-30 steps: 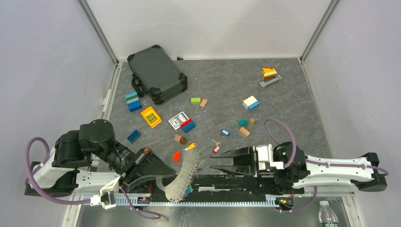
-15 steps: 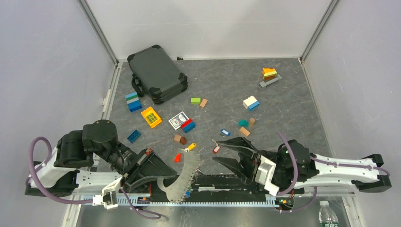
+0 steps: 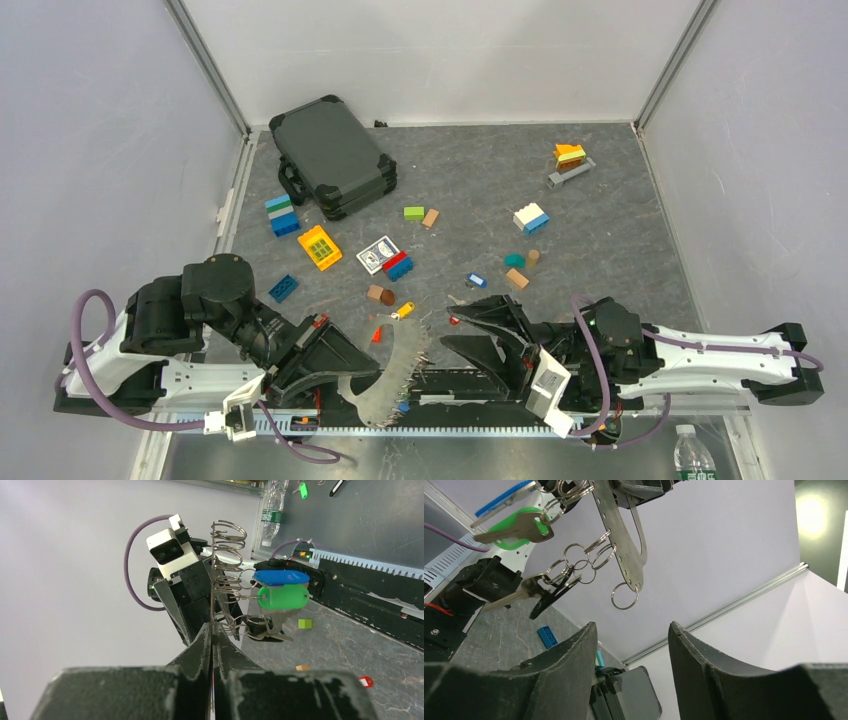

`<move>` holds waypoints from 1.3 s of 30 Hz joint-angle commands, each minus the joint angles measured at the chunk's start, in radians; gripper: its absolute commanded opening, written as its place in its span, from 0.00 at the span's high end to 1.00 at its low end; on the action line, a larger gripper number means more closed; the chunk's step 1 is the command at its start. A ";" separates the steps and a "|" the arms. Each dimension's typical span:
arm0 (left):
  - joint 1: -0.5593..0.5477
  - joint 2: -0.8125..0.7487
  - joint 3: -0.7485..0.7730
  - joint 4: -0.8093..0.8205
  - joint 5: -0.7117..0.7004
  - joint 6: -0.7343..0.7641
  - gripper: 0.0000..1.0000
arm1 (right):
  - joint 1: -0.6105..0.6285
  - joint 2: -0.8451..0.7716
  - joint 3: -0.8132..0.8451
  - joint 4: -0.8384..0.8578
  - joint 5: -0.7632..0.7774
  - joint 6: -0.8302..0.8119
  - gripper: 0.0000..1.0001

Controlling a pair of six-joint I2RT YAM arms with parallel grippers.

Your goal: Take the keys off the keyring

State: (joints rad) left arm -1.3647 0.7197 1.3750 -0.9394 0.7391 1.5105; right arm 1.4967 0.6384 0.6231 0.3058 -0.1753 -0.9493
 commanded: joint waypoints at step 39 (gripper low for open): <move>-0.004 -0.006 -0.033 0.116 0.057 -0.026 0.98 | 0.004 0.240 0.115 0.215 -0.128 -0.170 0.70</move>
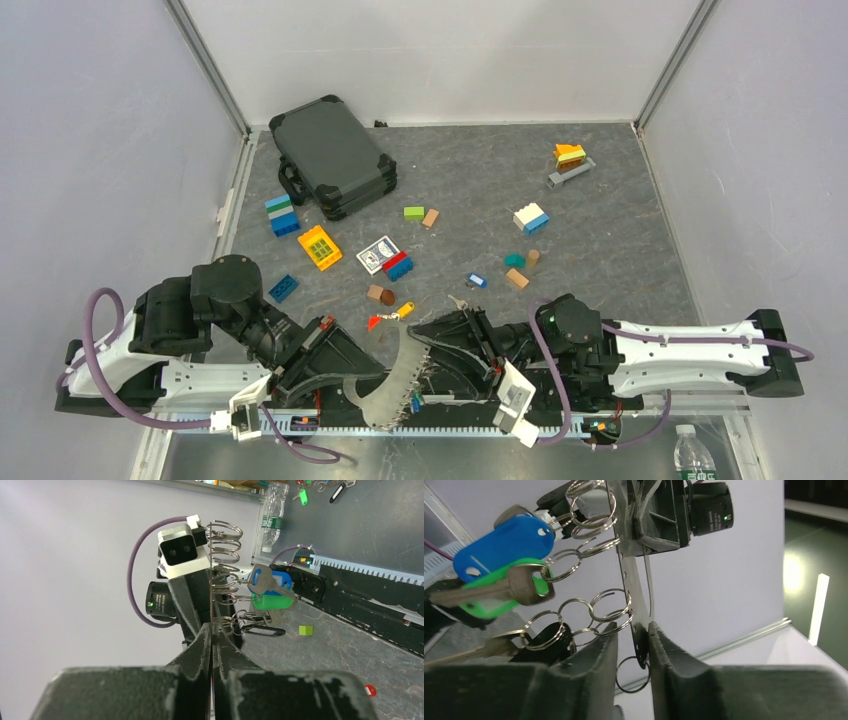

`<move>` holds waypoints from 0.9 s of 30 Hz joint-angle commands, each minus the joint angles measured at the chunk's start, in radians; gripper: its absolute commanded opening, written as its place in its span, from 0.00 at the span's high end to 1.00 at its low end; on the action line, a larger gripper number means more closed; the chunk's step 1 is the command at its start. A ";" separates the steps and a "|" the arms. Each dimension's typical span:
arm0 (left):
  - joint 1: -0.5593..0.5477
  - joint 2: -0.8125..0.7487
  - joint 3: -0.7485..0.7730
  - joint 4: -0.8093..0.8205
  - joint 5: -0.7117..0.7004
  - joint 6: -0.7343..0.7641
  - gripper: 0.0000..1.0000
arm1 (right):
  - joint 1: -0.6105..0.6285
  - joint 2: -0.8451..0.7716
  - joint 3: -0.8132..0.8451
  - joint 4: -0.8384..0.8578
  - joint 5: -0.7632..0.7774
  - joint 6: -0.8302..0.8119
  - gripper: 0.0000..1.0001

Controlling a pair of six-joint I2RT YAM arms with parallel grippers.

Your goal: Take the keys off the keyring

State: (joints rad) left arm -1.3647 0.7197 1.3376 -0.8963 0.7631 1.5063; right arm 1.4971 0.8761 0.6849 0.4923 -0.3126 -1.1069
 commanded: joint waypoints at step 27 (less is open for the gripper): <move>-0.003 -0.051 -0.117 0.324 -0.546 -0.457 0.00 | 0.005 -0.156 0.107 -0.351 0.528 -0.073 1.00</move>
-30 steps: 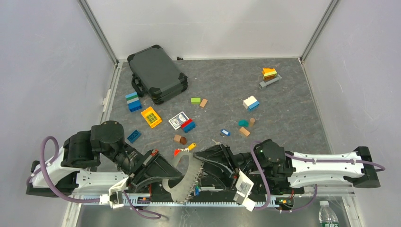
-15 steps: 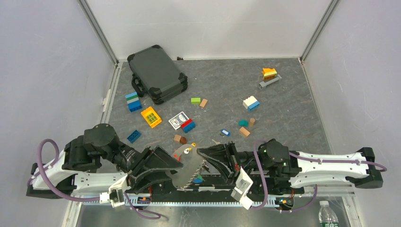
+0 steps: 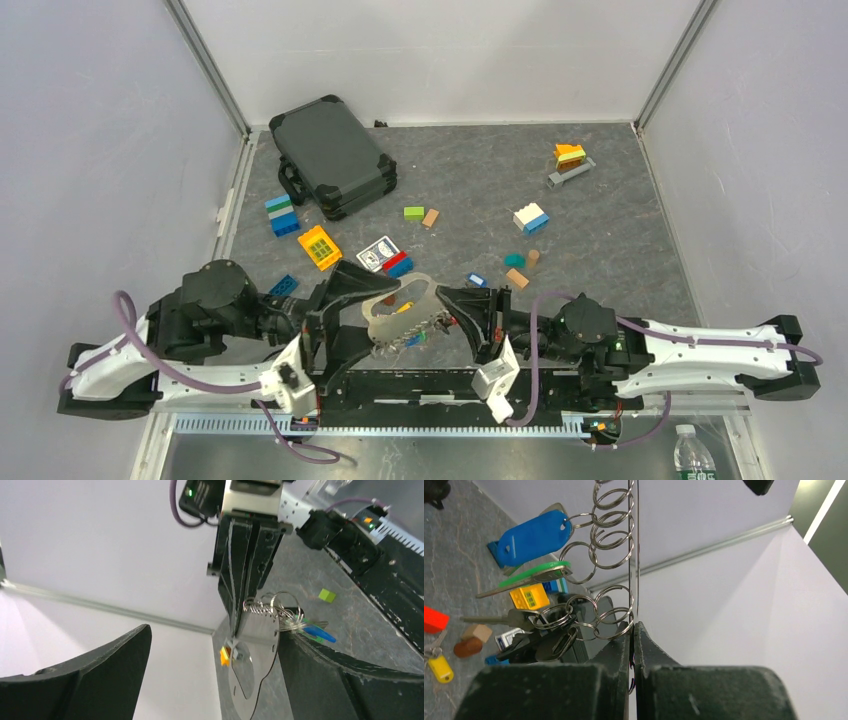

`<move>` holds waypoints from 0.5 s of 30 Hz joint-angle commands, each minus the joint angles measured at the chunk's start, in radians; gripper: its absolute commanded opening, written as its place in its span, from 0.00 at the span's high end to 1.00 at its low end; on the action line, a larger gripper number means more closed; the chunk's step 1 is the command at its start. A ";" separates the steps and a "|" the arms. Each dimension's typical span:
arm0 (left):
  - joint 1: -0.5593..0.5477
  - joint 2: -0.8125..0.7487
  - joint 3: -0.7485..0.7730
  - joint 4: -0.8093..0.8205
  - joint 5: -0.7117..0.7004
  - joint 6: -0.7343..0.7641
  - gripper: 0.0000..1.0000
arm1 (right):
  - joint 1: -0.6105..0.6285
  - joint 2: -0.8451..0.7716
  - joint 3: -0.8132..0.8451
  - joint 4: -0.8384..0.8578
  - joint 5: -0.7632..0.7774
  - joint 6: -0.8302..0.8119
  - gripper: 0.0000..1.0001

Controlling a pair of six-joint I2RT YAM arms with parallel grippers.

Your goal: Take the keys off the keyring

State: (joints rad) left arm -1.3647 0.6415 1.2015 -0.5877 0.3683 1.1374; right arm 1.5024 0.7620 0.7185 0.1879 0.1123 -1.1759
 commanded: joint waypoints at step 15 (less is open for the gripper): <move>-0.003 0.085 -0.002 -0.078 -0.309 0.042 0.00 | 0.001 -0.035 0.137 -0.223 0.195 -0.009 1.00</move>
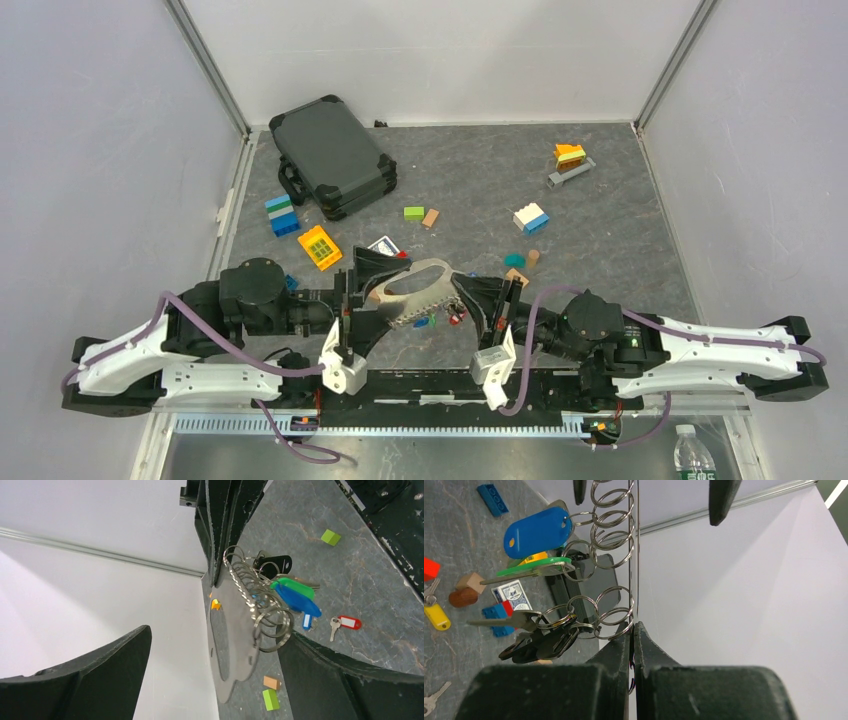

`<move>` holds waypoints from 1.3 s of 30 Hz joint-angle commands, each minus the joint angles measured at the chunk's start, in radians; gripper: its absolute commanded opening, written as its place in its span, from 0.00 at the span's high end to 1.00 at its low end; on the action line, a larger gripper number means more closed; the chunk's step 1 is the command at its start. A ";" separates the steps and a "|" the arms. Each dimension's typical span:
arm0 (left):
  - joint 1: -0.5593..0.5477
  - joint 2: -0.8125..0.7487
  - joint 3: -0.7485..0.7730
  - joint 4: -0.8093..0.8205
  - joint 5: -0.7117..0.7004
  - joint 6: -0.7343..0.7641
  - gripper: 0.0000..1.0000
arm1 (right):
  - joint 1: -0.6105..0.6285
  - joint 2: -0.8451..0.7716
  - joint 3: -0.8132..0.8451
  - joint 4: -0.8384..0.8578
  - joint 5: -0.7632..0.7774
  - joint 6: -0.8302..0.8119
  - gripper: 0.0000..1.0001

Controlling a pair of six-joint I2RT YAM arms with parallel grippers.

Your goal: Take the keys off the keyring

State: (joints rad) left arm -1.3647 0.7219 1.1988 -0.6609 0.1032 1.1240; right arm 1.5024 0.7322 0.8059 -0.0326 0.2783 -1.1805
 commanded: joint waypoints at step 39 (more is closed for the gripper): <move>-0.003 -0.132 -0.303 0.402 -0.157 0.241 0.98 | 0.005 -0.077 -0.004 0.108 -0.130 0.061 0.63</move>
State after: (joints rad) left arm -1.3701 0.6174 0.9272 -0.4194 -0.0067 1.3113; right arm 1.5017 0.6945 0.7986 -0.0402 0.2062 -1.1275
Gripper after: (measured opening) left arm 0.037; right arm 0.321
